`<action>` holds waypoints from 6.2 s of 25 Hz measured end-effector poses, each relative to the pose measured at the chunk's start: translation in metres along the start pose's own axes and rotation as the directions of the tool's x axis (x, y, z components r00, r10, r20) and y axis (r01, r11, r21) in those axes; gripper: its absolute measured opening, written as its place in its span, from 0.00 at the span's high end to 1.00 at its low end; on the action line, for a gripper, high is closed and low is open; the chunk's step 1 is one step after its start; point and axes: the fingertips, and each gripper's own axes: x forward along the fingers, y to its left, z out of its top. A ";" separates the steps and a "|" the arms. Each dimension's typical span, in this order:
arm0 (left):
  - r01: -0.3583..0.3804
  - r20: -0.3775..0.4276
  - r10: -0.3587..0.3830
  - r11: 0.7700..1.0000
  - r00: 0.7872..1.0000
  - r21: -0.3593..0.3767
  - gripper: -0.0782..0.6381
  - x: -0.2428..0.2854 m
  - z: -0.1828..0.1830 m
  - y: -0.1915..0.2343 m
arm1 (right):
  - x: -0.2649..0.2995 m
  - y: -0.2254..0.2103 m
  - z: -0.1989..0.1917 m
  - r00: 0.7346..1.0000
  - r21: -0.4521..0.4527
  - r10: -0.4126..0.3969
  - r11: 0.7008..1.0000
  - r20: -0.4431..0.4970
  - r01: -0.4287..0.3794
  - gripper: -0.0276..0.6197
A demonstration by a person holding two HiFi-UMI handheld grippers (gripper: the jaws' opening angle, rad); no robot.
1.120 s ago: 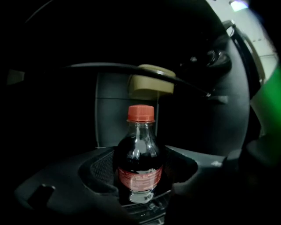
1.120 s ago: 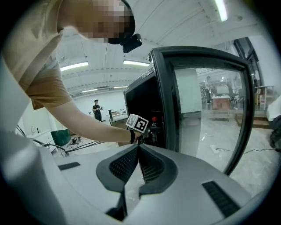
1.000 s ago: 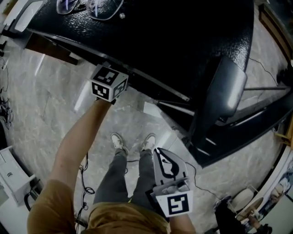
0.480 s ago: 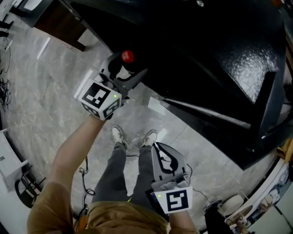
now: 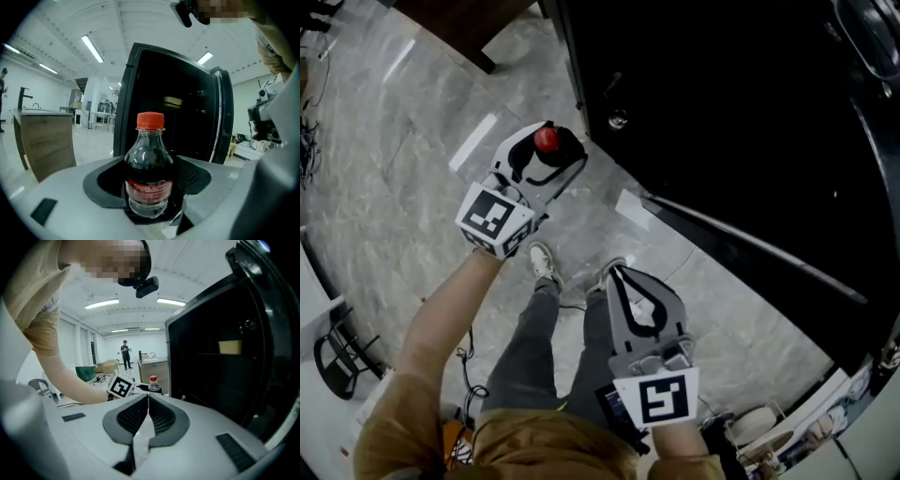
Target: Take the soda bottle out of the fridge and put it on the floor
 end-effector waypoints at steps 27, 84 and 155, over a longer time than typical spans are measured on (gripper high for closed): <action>-0.045 -0.034 0.041 0.992 0.999 -0.116 0.47 -0.043 -0.290 0.068 | 0.189 0.004 -0.213 0.967 -0.383 0.187 0.892 -0.171 -0.241 0.95; 0.132 -0.016 -0.131 0.990 0.991 0.050 0.47 0.138 -0.647 0.100 | 0.343 -0.068 -0.417 0.982 -0.444 0.184 0.877 -0.045 -0.185 0.95; 0.080 0.109 -0.097 0.985 0.989 0.152 0.89 0.073 -0.555 0.107 | 0.365 -0.080 -0.403 0.983 -0.372 0.172 0.918 0.057 -0.139 0.95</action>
